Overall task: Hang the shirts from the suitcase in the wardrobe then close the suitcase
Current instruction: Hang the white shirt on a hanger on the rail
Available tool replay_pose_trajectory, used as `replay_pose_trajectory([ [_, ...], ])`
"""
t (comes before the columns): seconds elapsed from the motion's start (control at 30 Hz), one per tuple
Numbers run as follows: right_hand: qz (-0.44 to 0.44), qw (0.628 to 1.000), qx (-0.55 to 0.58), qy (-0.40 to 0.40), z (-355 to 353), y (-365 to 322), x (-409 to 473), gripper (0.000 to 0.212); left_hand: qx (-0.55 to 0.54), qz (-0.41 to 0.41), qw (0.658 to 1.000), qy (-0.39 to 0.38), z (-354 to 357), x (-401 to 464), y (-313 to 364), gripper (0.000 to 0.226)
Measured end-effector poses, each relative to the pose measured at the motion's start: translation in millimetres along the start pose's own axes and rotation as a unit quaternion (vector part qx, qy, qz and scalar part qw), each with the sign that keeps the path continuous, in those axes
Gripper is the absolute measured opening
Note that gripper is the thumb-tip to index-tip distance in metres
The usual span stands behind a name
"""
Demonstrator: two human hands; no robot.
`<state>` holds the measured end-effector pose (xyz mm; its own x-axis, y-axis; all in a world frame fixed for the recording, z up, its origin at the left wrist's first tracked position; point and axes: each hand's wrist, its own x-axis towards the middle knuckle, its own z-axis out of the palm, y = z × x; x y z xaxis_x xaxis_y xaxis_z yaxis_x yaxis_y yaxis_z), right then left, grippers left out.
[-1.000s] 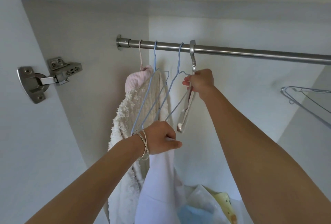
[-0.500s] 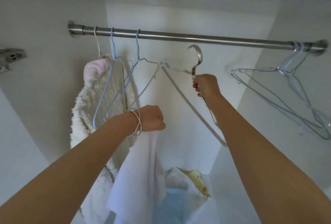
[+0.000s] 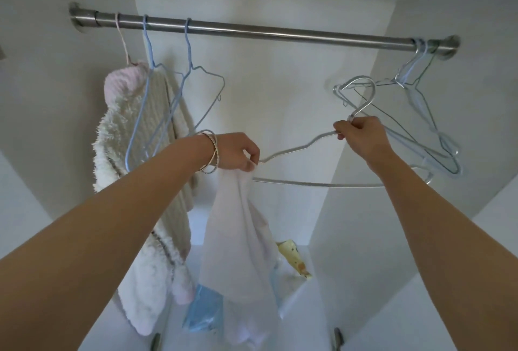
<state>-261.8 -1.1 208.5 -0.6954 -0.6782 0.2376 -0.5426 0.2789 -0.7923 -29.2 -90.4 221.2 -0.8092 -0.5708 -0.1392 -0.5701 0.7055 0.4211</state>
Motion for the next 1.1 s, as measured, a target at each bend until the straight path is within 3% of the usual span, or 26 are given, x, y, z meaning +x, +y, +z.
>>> replay_pose_trajectory([
  [0.2, -0.027, 0.999, 0.045, 0.003, -12.3, -7.4, 1.0, 0.031, -0.013, 0.013, 1.000, 0.005, -5.4, -5.0, 1.8, 0.011],
  [0.63, -0.132, 0.983, 0.013, -0.127, 20.2, -55.5, -15.5, 0.033, -0.063, 0.036, 0.997, 0.001, -8.6, -0.3, 14.4, 0.012],
  [0.73, -0.153, 0.974, -0.022, -0.163, 39.3, -61.8, -25.8, 0.037, -0.079, 0.053, 0.995, 0.006, -8.6, -1.3, 20.5, 0.002],
  [0.93, -0.116, 0.985, 0.079, -0.101, 25.0, -51.4, -10.6, 0.024, -0.054, 0.012, 0.998, -0.021, -18.3, -12.2, 1.7, 0.013],
  [1.03, -0.123, 0.981, 0.131, -0.067, 11.0, -46.6, 4.1, 0.028, -0.060, 0.001, 0.998, -0.017, -21.1, -16.9, -6.7, 0.023],
  [1.1, -0.126, 0.980, 0.142, -0.060, 7.3, -48.4, 8.8, 0.030, -0.062, 0.003, 0.998, -0.014, -23.9, -18.8, -4.8, 0.018],
])
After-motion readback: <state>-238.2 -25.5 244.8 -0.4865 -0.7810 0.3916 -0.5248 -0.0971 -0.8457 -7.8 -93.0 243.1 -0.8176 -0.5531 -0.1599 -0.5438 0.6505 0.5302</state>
